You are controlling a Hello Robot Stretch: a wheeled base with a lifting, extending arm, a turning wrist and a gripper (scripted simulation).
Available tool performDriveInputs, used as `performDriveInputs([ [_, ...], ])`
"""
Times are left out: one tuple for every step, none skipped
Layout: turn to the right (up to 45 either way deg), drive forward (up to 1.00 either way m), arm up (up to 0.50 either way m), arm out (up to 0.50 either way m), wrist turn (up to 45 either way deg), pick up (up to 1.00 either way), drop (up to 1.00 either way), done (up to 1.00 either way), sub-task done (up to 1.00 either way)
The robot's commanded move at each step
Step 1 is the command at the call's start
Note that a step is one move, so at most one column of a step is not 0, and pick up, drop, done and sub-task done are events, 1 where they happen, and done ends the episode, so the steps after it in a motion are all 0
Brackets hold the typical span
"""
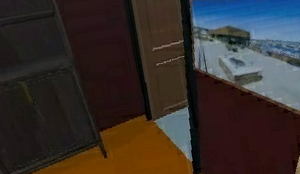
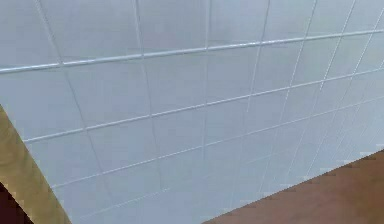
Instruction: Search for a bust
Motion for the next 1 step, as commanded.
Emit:
performDriveInputs([
  [-3.0, 0.0, 0.0, 0.0, 0.0, 0.0, 0.0, 0.0, 0.0],
])
